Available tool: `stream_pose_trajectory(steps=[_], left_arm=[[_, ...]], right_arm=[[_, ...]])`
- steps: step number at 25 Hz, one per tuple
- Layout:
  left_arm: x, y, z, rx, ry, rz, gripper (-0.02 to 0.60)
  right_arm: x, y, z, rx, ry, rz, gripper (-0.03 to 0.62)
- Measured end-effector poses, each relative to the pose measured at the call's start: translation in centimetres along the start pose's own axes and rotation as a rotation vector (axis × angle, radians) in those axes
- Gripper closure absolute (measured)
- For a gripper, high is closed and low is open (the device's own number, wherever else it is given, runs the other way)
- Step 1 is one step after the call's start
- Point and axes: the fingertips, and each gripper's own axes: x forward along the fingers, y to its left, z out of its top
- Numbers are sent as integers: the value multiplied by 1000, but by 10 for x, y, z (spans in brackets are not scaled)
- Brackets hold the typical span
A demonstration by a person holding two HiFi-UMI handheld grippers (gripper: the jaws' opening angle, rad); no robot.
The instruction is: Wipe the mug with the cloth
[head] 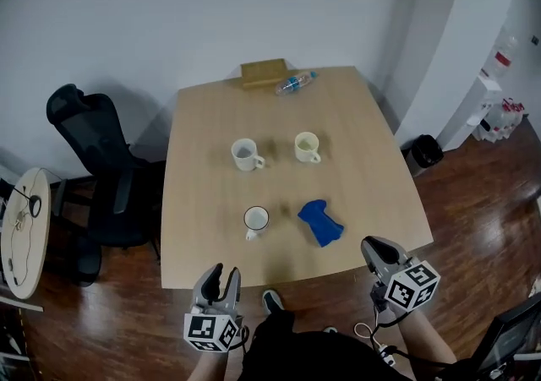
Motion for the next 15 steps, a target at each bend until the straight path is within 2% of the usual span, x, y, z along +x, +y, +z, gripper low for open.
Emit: stream_pose_trajectory(steps=[4,6,8,12,15], left_arm=[[-39,-68,29,-36,-68,27,433],[-55,-103,31,-46,-78,10,433],[-72,-138,32,-11,-82,-30,433],[-101,-187,42,129,-110,-95,433],[-112,-202,45,153,-137,-127,433]], right_arm=[[-58,23,10,-102,-91,60,563],[-85,29,13,-169,-133,60,563],[-110,31,13,-197,-170,47,563],[-147,40,15,-207,-231,27,563],[-162,51,21,-260,-268,11,563]])
